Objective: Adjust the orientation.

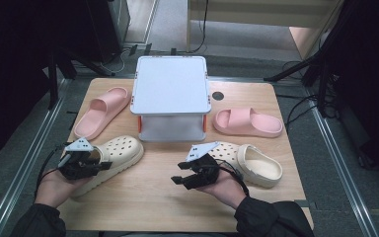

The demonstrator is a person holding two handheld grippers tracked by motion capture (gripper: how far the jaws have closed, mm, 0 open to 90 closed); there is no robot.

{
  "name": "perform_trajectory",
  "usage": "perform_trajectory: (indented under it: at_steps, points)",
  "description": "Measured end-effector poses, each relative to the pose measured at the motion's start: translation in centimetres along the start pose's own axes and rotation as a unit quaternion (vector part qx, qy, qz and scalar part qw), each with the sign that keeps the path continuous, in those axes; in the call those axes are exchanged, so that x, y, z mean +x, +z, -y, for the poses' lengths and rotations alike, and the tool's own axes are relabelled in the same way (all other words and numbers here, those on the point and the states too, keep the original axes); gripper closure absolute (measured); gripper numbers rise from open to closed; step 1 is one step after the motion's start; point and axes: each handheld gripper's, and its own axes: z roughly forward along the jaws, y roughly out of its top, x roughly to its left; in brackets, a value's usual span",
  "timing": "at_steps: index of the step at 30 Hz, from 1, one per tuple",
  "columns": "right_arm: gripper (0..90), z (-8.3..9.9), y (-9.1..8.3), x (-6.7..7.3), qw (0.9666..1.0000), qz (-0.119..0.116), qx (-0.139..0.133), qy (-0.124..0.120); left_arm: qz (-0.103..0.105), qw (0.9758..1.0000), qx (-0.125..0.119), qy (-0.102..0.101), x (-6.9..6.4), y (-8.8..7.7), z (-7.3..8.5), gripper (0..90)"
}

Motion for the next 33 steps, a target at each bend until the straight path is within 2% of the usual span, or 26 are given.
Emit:
perform_trajectory:
  at_steps: [1,2,3,4,5,6,7,11,12,14,16,17,19,22,26,28,31,32,33]
  points:
    - [46.1,0.0,0.0,0.0,1.0,0.001,0.0,0.0,0.009,0.9999,-0.005,-0.008,-0.3,-0.3,-0.3,77.3]
    - [46.1,0.0,0.0,0.0,1.0,0.001,0.0,0.0,0.009,0.9999,-0.005,-0.008,-0.3,-0.3,-0.3,77.3]
    - [46.1,0.1,-0.2,0.0,1.0,0.003,-0.002,0.004,0.008,0.9999,-0.005,-0.006,-1.0,-0.3,-0.7,77.4]
    - [46.1,0.1,-0.2,0.0,1.0,0.003,-0.002,0.004,0.008,0.9999,-0.005,-0.006,-1.0,-0.3,-0.7,77.3]
    - [46.1,0.1,-0.4,-0.1,0.9999,0.008,-0.006,0.004,0.005,1.0,-0.001,0.002,-1.9,-0.2,-1.2,77.3]
    - [46.1,0.1,-0.4,-0.1,0.9999,0.008,-0.006,0.004,0.005,1.0,-0.001,0.002,-1.9,-0.2,-1.2,77.3]
    - [46.1,0.3,-0.6,-0.2,0.9999,0.011,-0.01,0.006,0.014,0.9999,-0.001,0.008,-2.7,0.0,-1.7,77.3]
    - [46.2,0.7,-1.0,-0.2,0.9997,0.018,-0.013,0.01,0.035,0.9992,-0.001,0.019,-4.2,0.7,-2.9,77.2]
    - [46.2,0.7,-1.0,-0.2,0.9997,0.018,-0.013,0.01,0.035,0.9992,-0.001,0.019,-4.2,0.7,-2.9,77.2]
    - [46.2,1.0,-1.4,-0.1,0.9995,0.024,-0.017,0.015,0.054,0.9981,-0.002,0.03,-5.1,1.4,-3.8,77.1]
    - [46.3,1.1,-1.4,-0.1,0.9994,0.025,-0.02,0.016,0.058,0.9978,-0.001,0.033,-5.4,1.7,-4.1,77.1]
    - [46.3,1.3,-1.7,-0.1,0.9992,0.029,-0.021,0.02,0.066,0.9969,0.003,0.043,-6.1,2.4,-4.7,77.0]
    - [46.3,1.5,-1.9,-0.1,0.9989,0.034,-0.023,0.024,0.074,0.9957,0.008,0.054,-6.7,3.1,-5.2,77.0]
    - [46.2,1.8,-2.2,-0.1,0.9985,0.038,-0.025,0.028,0.085,0.9946,0.012,0.06,-7.2,3.8,-5.6,77.0]
    - [46.2,2.3,-2.8,0.0,0.9977,0.048,-0.03,0.038,0.107,0.9917,0.016,0.07,-8.2,4.9,-6.4,76.9]
    - [46.2,2.5,-3.0,0.0,0.9973,0.052,-0.032,0.041,0.117,0.99,0.018,0.076,-8.7,5.6,-6.8,76.9]
    - [46.2,2.9,-3.3,0.1,0.9965,0.06,-0.032,0.05,0.135,0.986,0.036,0.091,-9.6,6.8,-7.2,76.8]
    - [46.2,2.9,-3.3,0.1,0.9965,0.06,-0.032,0.05,0.135,0.986,0.036,0.091,-9.6,6.8,-7.2,76.9]
    - [46.3,3.1,-3.4,0.1,0.9962,0.062,-0.033,0.052,0.142,0.9838,0.044,0.1,-10.0,7.2,-7.1,76.8]
